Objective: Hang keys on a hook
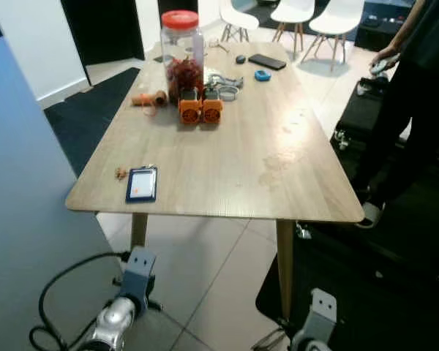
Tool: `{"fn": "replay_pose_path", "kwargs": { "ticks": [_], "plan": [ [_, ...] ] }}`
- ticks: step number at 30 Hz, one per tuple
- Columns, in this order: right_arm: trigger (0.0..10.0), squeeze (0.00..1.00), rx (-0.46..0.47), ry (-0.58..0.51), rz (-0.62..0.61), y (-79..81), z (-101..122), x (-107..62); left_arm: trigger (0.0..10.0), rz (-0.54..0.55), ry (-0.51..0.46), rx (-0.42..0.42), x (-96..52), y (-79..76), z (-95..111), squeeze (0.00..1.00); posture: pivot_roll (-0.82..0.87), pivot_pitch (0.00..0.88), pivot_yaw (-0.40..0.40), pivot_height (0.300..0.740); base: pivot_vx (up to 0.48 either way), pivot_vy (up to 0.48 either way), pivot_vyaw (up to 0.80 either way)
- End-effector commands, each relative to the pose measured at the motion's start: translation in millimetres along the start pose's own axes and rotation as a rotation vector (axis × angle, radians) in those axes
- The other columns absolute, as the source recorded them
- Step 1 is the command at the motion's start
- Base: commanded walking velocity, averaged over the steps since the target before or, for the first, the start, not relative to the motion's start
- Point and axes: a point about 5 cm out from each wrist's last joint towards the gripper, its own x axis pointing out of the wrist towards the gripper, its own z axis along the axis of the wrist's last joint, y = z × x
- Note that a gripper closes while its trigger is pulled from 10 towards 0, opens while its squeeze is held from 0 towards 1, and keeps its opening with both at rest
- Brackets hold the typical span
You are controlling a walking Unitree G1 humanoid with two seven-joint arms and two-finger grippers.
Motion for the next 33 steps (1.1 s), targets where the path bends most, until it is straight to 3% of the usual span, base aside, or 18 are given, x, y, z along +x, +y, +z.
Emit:
{"fn": "replay_pose_path", "kwargs": {
  "ticks": [1,16,26,33],
  "plan": [
    [10.0,0.0,-0.007,0.003,0.005,1.4,-2.4,-0.3,10.0,0.005,0.02,-0.01,-1.5,0.8,-4.7,0.0,0.06,0.034,-0.016,0.74,-0.33,0.0,0.0],
    [10.0,0.0,-0.029,-0.003,0.012,3.4,0.2,0.6,10.0,0.027,-0.008,-0.017,-1.7,4.2,-1.4,0.0,0.07,0.044,-0.016,0.74,-0.063,0.0,0.0],
    [10.0,0.0,-0.117,0.005,0.047,5.7,0.6,0.7,10.0,0.036,-0.023,-0.028,-2.9,3.3,-2.4,0.0,0.08,0.057,-0.024,0.74,0.0,0.0,0.0],
    [10.0,0.0,-0.183,0.011,0.09,14.0,0.0,1.7,10.0,0.059,-0.028,-0.047,-2.8,4.1,-2.0,0.0,0.08,0.06,-0.026,0.74,0.0,0.0,0.68]
  ]
}}
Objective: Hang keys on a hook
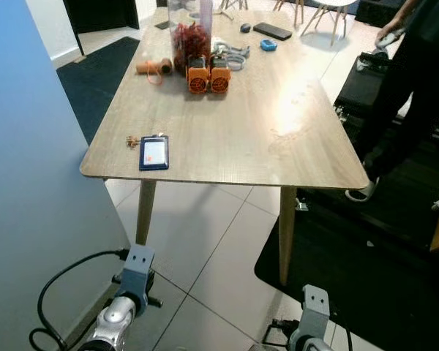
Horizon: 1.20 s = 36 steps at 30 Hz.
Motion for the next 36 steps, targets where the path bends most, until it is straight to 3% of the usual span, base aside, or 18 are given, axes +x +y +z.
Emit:
{"fn": "replay_pose_path", "kwargs": {
  "ticks": [1,19,33,36],
  "plan": [
    [10.0,0.0,-0.033,-0.001,0.03,5.6,0.2,0.8,10.0,0.027,0.007,-0.032,-1.9,0.4,-4.5,0.0,0.07,0.059,-0.026,0.74,0.0,0.0,0.8],
    [10.0,0.0,-0.063,-0.021,0.045,6.5,5.8,1.6,10.0,0.085,-0.023,-0.15,5.4,2.6,8.9,0.0,0.05,0.052,-0.022,0.74,0.0,0.0,0.8],
    [10.0,0.0,-0.06,-0.022,0.045,8.4,6.0,2.1,10.0,0.064,-0.04,-0.125,5.9,0.3,11.3,0.0,0.06,0.047,-0.021,0.74,0.0,0.0,0.8],
    [10.0,0.0,-0.061,-0.021,0.047,8.3,6.3,2.2,10.0,0.108,-0.064,-0.104,5.0,5.2,13.7,0.0,0.06,0.046,-0.024,0.74,0.0,0.0,0.8]
  ]
}}
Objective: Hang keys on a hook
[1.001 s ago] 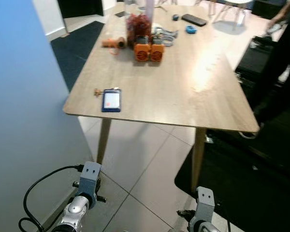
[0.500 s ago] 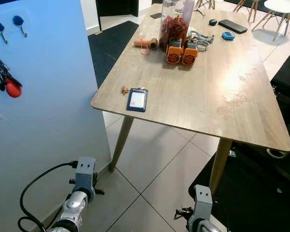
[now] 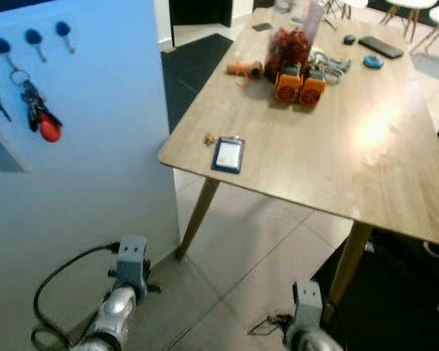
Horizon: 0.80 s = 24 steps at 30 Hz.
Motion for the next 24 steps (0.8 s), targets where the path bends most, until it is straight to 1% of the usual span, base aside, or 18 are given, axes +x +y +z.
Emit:
{"fn": "replay_pose_path", "kwargs": {
  "ticks": [1,7,10,13,14,15,17,18,19,20,21,24],
  "plan": [
    [10.0,0.0,-0.006,0.006,-0.001,-1.1,-1.7,-0.6,10.0,0.039,-0.001,0.021,-3.1,5.3,-4.0,0.0,0.06,0.046,-0.024,0.74,0.0,0.0,0.8],
    [10.0,0.0,-0.01,0.005,0.001,-1.3,-0.9,-0.5,10.0,0.058,-0.009,0.027,-3.7,8.8,-3.2,0.0,0.06,0.045,-0.029,0.74,0.0,0.0,0.8],
    [10.0,0.0,-0.013,0.006,0.001,-1.6,-0.4,-0.4,10.0,0.082,-0.009,0.035,-4.3,12.8,-3.1,0.0,0.06,0.045,-0.032,0.74,0.0,0.0,0.8],
    [10.0,0.0,-0.013,0.004,-0.001,-2.0,0.1,-0.4,10.0,0.121,-0.01,0.064,-5.6,20.3,-2.8,0.0,0.06,0.045,-0.032,0.74,0.0,0.0,0.8],
    [10.0,0.0,-0.013,0.004,-0.001,-2.0,0.1,-0.4,10.0,0.121,-0.01,0.064,-5.6,20.3,-2.8,0.0,0.06,0.045,-0.032,0.74,0.0,0.0,0.8],
    [10.0,0.0,-0.012,0.003,-0.004,-2.4,0.6,-0.4,10.0,0.121,0.012,0.058,-6.3,23.3,-5.1,0.0,0.05,0.044,-0.031,0.74,0.0,0.0,0.8],
    [10.0,0.0,-0.012,0.002,-0.005,-2.6,0.7,-0.4,10.0,0.113,0.023,0.049,-6.4,23.5,-6.4,0.0,0.05,0.044,-0.031,0.74,0.0,0.0,0.8],
    [10.0,0.0,-0.009,0.002,-0.006,-3.0,0.6,-0.4,10.0,0.076,0.03,0.038,-6.4,21.2,-7.6,0.0,0.05,0.044,-0.031,0.74,0.0,0.0,0.8],
    [10.0,0.0,-0.009,0.002,-0.006,-3.0,0.6,-0.4,10.0,0.076,0.03,0.038,-6.4,21.2,-7.6,0.0,0.05,0.044,-0.031,0.74,0.0,0.0,0.8],
    [10.0,0.0,-0.007,0.003,-0.007,-2.9,0.3,-0.5,10.0,0.063,0.034,0.039,-6.3,19.3,-8.3,0.0,0.06,0.044,-0.029,0.74,0.0,0.0,0.8],
    [10.0,0.0,-0.004,0.003,-0.008,-2.8,-0.3,-0.6,10.0,0.036,0.052,0.044,-5.7,14.2,-10.5,0.0,0.06,0.045,-0.029,0.74,0.0,0.0,0.8],
    [10.0,0.0,-0.001,0.004,-0.011,-3.0,-0.9,-0.8,10.0,0.004,0.066,0.063,-5.3,8.4,-12.3,0.0,0.05,0.045,-0.028,0.74,0.0,0.0,0.8]
  ]
}}
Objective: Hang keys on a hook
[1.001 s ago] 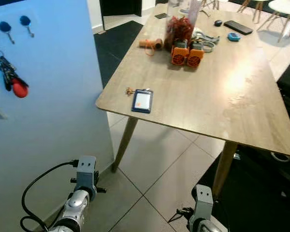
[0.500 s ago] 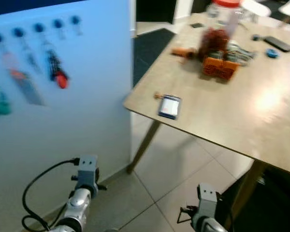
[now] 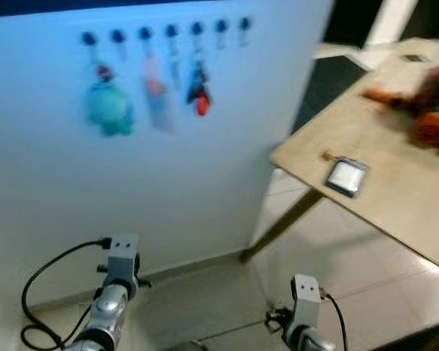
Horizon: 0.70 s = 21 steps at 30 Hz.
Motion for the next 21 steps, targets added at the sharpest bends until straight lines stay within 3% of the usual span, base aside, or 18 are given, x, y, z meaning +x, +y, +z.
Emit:
{"fn": "replay_pose_path", "kwargs": {
  "ticks": [1,13,16,21],
  "plan": [
    [10.0,0.0,0.016,0.008,-0.001,1.4,-1.9,0.1,10.0,-0.03,0.018,0.016,-0.1,-6.0,-2.8,0.0,0.05,0.046,-0.027,0.74,0.0,0.0,0.8],
    [10.0,0.0,0.038,-0.006,-0.026,-3.4,-1.3,-1.0,10.0,-0.092,0.018,0.058,1.9,-15.8,-0.3,0.0,0.05,0.043,-0.019,0.74,0.0,0.0,0.78],
    [10.0,0.0,0.128,-0.029,-0.072,-8.4,1.0,-1.3,10.0,-0.1,0.017,0.058,2.5,-16.3,1.0,0.0,0.05,0.04,-0.016,0.74,0.0,0.0,0.0],
    [10.0,0.0,0.115,-0.029,-0.066,-7.9,1.8,-1.0,10.0,-0.108,0.012,0.054,3.6,-17.4,3.4,0.0,0.05,0.039,-0.014,0.74,0.0,0.0,0.0]
  ]
}}
